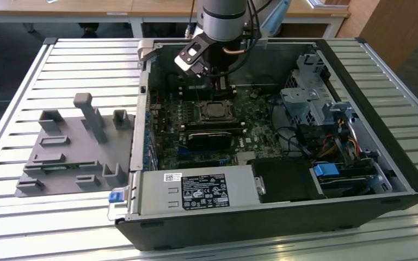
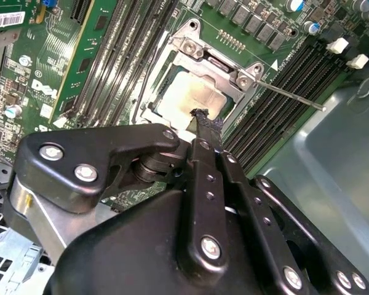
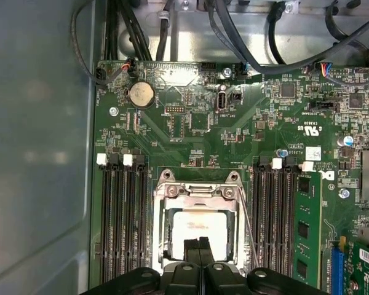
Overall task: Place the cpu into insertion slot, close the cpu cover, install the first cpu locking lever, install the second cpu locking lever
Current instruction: 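Install the first cpu locking lever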
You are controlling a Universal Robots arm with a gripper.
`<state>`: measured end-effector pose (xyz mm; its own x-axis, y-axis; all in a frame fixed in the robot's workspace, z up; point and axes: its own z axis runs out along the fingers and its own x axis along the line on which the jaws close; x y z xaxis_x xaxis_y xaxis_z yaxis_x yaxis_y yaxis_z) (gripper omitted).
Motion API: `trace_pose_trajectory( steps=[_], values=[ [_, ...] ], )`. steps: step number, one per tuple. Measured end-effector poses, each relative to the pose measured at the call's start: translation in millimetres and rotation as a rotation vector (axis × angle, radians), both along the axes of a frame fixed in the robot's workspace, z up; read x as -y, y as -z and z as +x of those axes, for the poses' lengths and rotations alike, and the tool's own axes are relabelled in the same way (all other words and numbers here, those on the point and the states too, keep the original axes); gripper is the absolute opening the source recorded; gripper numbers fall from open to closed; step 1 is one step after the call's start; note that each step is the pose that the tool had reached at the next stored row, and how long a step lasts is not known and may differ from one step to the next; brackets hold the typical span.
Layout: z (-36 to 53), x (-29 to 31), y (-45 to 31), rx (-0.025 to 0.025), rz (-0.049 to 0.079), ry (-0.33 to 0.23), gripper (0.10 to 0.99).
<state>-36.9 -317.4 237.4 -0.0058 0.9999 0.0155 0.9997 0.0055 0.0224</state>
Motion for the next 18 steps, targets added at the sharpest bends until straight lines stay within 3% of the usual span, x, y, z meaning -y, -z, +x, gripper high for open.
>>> trace_pose_trajectory(
  steps=[18],
  values=[
    [0.0, -0.1, -18.1, 0.0000, 0.000, 0.000, 0.106]
  ],
)
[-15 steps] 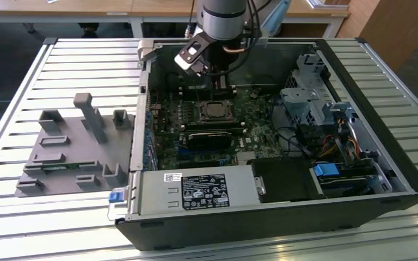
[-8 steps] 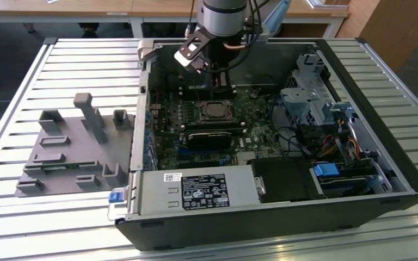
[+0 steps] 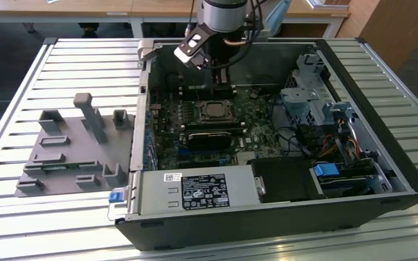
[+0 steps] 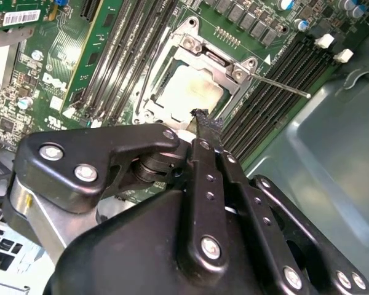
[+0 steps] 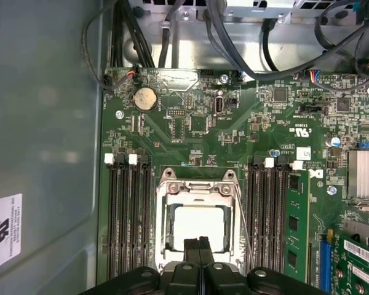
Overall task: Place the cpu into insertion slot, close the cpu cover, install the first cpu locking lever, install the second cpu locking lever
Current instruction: 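Install the first cpu locking lever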
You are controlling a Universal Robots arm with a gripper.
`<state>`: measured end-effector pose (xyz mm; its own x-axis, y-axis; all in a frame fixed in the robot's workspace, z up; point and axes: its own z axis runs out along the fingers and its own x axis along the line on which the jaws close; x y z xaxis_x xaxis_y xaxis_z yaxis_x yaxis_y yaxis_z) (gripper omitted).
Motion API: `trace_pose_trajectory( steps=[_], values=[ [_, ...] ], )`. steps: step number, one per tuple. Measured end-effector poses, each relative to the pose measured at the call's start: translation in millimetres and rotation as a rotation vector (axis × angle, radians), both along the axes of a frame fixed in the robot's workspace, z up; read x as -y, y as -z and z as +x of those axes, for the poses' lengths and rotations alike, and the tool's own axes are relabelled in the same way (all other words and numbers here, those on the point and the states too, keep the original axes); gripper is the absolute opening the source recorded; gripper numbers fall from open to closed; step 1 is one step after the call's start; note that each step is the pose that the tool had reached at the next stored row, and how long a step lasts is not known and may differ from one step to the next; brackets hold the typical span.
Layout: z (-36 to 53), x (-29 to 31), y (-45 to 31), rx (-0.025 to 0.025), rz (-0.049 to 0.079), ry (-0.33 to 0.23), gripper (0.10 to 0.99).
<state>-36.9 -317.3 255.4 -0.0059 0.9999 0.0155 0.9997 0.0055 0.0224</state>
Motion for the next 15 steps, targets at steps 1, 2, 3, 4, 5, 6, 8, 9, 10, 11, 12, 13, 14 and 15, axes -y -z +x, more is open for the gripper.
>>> trace_pose_trajectory(
  steps=[1, 2, 3, 4, 5, 6, 8, 9, 10, 11, 12, 13, 14, 15],
  values=[
    [0.0, 0.0, -1.1, 0.0000, 0.000, 0.000, 0.106],
    [0.0, 0.0, -2.2, 0.0001, 0.000, 0.000, 0.106],
    [0.0, 0.0, -3.3, 0.0000, 0.000, 0.000, 0.106],
    [0.0, 0.0, -4.5, 0.0000, 0.000, 0.000, 0.106],
    [0.0, 0.0, -5.4, 0.0000, 0.000, 0.000, 0.106],
    [-0.1, 0.0, -6.5, -0.0001, 0.000, 0.000, 0.106],
    [-0.1, 0.0, -8.4, 0.0000, 0.000, 0.000, 0.106],
    [-0.1, 0.0, -9.6, 0.0000, 0.000, 0.000, 0.106],
    [-0.1, 0.0, -10.9, 0.0000, 0.000, 0.000, 0.106],
    [-0.1, 0.0, -12.2, 0.0000, 0.000, 0.000, 0.106],
    [-0.1, 0.0, -13.6, 0.0000, 0.000, 0.000, 0.106],
    [-0.1, 0.0, -14.8, 0.0000, 0.000, 0.000, 0.106],
    [-0.1, 0.0, -15.9, 0.0000, 0.000, 0.000, 0.106],
    [-0.1, 0.0, -17.1, 0.0000, 0.000, 0.000, 0.106]
  ],
)
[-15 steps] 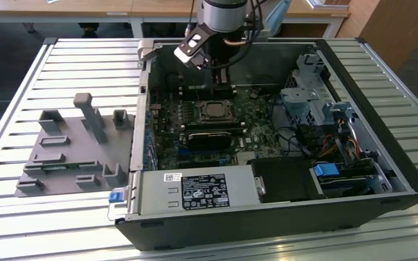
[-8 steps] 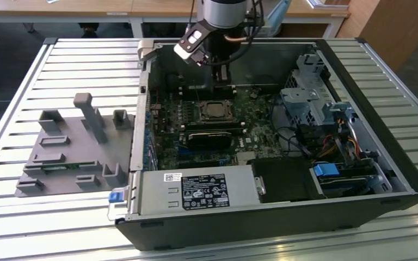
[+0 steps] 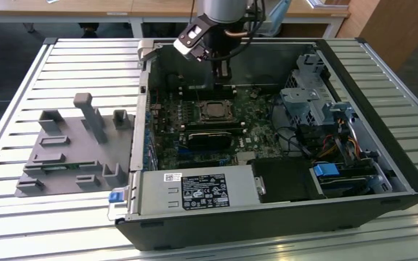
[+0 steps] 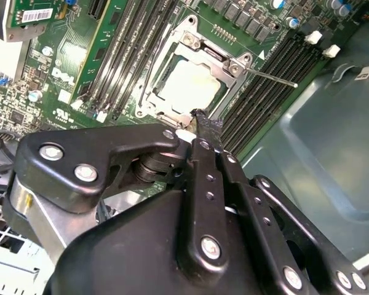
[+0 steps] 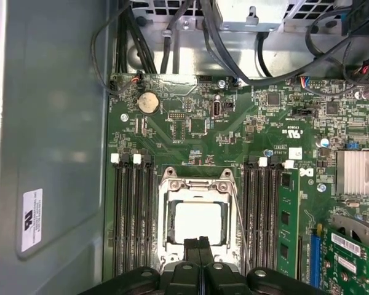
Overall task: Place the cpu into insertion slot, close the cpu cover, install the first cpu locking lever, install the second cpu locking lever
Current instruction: 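Install the first cpu locking lever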
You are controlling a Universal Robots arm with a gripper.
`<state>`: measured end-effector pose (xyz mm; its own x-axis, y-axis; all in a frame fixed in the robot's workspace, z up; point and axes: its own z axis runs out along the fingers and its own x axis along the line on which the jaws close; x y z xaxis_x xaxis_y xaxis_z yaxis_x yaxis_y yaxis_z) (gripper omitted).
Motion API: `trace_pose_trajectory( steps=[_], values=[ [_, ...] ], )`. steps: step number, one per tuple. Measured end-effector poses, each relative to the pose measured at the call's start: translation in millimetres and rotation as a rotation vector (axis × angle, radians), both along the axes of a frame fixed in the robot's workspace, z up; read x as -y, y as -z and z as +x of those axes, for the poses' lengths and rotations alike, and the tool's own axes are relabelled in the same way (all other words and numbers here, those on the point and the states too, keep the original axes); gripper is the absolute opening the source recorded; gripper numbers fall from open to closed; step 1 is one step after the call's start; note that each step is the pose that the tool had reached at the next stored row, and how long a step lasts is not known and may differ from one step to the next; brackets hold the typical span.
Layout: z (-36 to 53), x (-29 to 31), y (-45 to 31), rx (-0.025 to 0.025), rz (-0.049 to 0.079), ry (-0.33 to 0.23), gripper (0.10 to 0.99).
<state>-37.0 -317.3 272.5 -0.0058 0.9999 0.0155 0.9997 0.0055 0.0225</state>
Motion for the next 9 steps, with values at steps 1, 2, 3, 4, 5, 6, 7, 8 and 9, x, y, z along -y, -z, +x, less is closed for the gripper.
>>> trace_pose_trajectory(
  steps=[1, 2, 3, 4, 5, 6, 7, 8, 9],
  values=[
    [0.0, 0.0, -1.3, 0.0001, 0.000, 0.000, 0.106],
    [0.0, 0.0, -2.5, 0.0000, 0.000, 0.000, 0.106],
    [0.0, 0.0, -3.8, 0.0000, 0.000, 0.000, 0.106],
    [0.0, 0.0, -5.2, 0.0000, 0.000, 0.000, 0.106],
    [0.0, 0.0, -6.7, 0.0000, 0.000, 0.000, 0.106],
    [0.0, 0.0, -8.2, 0.0000, 0.000, 0.000, 0.106],
    [0.0, 0.0, -9.6, 0.0000, 0.000, 0.000, 0.106],
    [0.0, 0.0, -10.9, 0.0000, 0.000, 0.000, 0.106],
    [0.0, 0.0, -12.2, 0.0000, 0.000, 0.000, 0.106]
  ],
)
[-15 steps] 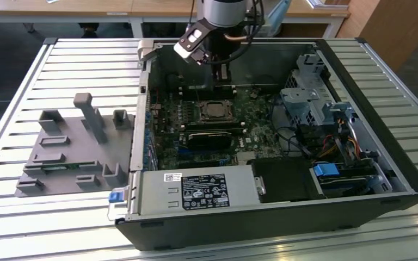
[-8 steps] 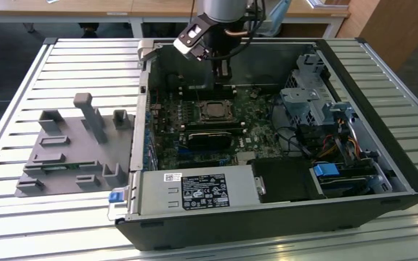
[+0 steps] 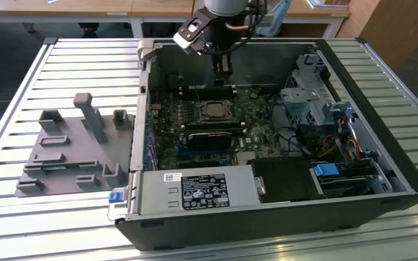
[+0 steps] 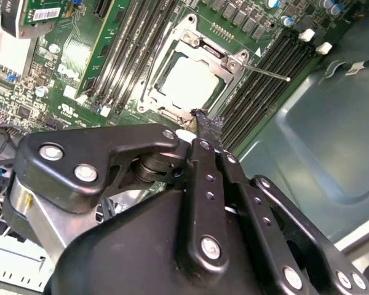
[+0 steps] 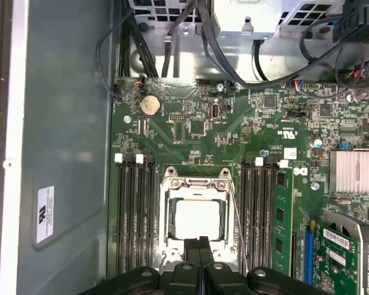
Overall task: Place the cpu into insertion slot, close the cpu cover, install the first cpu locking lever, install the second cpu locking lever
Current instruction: 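Install the first cpu locking lever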
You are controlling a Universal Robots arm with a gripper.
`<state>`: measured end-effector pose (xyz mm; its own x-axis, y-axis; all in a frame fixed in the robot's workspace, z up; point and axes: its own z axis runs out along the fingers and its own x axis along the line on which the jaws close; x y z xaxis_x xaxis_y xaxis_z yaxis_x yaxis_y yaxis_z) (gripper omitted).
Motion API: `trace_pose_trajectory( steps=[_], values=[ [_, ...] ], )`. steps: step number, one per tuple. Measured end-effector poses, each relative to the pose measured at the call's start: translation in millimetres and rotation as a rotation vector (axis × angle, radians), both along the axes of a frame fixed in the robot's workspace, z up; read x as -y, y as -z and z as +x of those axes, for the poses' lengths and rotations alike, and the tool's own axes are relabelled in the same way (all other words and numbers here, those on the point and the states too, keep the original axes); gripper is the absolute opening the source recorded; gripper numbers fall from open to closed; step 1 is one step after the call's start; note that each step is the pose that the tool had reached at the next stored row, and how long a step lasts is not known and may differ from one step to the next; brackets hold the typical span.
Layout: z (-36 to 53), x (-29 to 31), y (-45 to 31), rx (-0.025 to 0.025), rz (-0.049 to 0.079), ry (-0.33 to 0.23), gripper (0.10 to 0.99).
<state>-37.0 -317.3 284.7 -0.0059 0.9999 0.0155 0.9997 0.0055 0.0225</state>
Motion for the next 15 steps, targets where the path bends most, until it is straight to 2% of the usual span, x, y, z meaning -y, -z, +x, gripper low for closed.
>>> trace_pose_trajectory(
  steps=[11, 15],
  values=[
    [0.0, 0.0, -11.3, 0.0001, 0.000, -0.001, 0.106],
    [-0.2, 0.0, -11.4, -0.0001, 0.000, -0.065, 0.106]
  ],
)
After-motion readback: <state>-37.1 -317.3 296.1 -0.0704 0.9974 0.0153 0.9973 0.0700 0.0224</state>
